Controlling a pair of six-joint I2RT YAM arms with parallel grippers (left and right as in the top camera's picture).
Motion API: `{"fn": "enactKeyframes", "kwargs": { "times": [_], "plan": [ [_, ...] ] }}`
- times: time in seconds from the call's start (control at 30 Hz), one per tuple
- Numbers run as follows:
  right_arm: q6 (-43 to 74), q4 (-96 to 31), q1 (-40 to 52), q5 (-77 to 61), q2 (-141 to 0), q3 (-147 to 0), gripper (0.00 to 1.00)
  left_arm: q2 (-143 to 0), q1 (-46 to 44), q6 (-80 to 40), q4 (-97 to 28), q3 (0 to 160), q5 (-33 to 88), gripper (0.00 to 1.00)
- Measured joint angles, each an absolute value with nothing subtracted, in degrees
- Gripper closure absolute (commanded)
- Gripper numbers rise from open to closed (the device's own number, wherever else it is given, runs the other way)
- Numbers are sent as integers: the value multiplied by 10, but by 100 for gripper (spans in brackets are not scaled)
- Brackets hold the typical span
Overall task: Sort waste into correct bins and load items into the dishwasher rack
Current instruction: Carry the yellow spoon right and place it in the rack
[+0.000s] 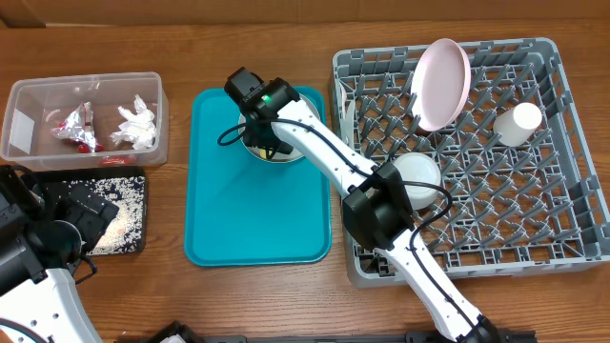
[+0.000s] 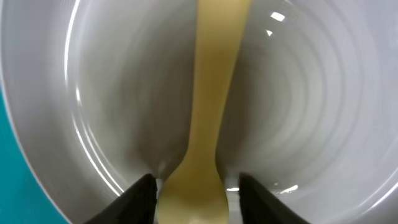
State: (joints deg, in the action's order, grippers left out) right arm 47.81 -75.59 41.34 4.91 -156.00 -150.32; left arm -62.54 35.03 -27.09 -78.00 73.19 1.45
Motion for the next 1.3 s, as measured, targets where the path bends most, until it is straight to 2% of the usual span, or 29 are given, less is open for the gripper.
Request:
{"fn": "enactKeyframes", "kwargs": {
  "times": [0.1,0.37,0.43,0.5,0.63,1.03,1.3],
  "plan": [
    [479,-761,413,49,-1560,-1503,71,-625,350,-271,-780,732,15,0],
    [470,-794,405,47,-1561,-1503,75,-625,350,-271,-780,732,15,0],
    [462,-804,401,46,-1561,-1504,80,-625,350,-271,-780,732,15,0],
    [455,-814,396,44,-1561,-1506,89,-625,350,-271,-780,732,15,0],
    [444,-837,381,40,-1561,-1512,96,-625,350,-271,-780,732,15,0],
    [391,-855,352,34,-1548,-1518,96,-625,350,-271,-780,732,15,0],
    [313,-901,285,39,-1399,-1519,96,-625,350,-271,-780,732,15,0]
  ]
}}
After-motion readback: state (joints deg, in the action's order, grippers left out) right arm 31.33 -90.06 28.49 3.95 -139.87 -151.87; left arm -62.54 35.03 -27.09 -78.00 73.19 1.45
